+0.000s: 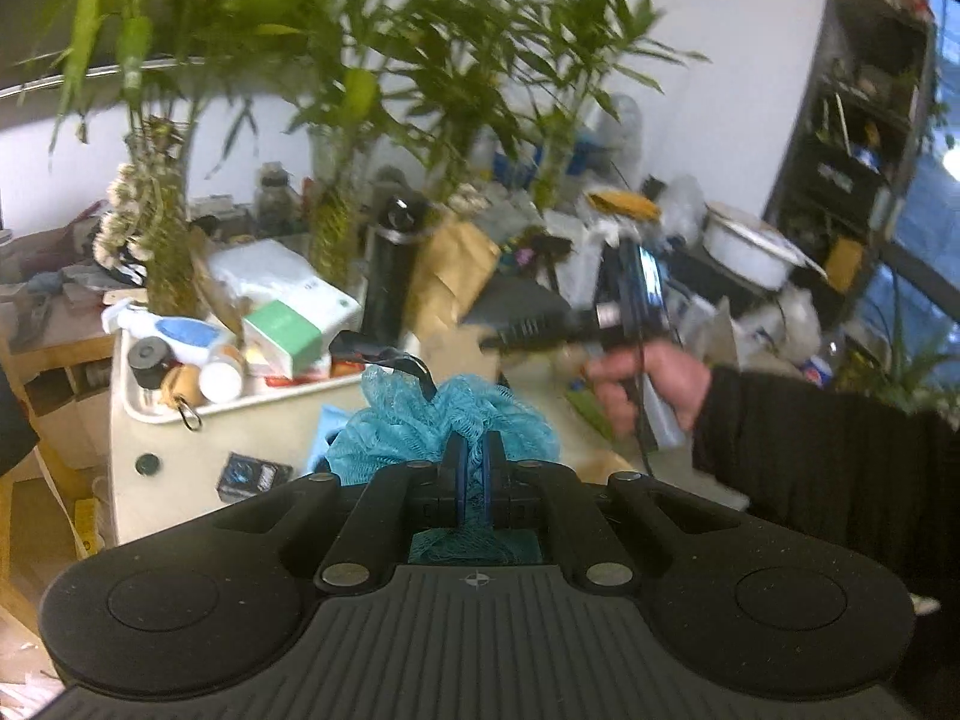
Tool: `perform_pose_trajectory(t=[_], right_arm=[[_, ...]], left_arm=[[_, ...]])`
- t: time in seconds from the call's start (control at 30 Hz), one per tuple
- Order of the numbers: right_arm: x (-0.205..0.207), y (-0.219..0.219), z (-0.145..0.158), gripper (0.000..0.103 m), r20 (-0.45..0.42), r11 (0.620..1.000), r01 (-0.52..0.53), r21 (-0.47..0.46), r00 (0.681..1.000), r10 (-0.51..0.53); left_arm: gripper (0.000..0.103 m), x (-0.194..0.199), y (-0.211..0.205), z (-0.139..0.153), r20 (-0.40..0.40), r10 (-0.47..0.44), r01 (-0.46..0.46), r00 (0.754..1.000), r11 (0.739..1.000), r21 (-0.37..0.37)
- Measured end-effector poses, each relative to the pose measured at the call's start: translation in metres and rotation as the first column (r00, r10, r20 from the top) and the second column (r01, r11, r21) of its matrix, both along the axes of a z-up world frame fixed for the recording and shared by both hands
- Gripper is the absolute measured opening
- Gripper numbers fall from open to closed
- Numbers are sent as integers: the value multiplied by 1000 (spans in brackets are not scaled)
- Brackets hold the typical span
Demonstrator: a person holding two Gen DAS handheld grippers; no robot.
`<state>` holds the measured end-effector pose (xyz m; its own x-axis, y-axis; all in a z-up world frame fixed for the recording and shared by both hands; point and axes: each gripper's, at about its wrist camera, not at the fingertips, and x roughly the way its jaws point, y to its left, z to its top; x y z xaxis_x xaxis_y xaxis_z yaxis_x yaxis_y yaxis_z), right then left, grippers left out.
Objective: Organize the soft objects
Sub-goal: 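Carry the loofah over the cardboard box while the right tool lifts the tan bag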
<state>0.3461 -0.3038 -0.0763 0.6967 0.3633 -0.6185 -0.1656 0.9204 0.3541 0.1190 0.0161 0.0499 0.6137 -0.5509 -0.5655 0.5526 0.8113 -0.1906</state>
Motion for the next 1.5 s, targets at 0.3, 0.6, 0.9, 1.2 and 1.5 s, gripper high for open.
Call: perform_pose_trajectory(t=[0.3, 0.6, 0.9, 1.2, 1.5], right_arm=[[-31, 11, 70, 7, 168, 998, -66, 0, 984, 65], [-73, 5, 127, 7, 267, 996, -82, -25, 960, 86], [-132, 9, 167, 7, 294, 990, -122, -70, 946, 137], [-193, 9, 205, 7, 325, 986, -164, -42, 931, 169], [-232, 20, 203, 7, 251, 974, -226, -13, 942, 222]], left_arm=[[5, -19, -14, -10, -14, -37, 37, 999, 998, 45], [5, -31, -28, -23, -35, -86, 90, 996, 988, 127], [5, -37, -37, -31, -73, -101, 116, 992, 966, 232], [5, -48, -35, -15, -98, -51, 77, 994, 955, 286], [1, -37, -41, -34, -200, -16, 80, 980, 946, 314]])
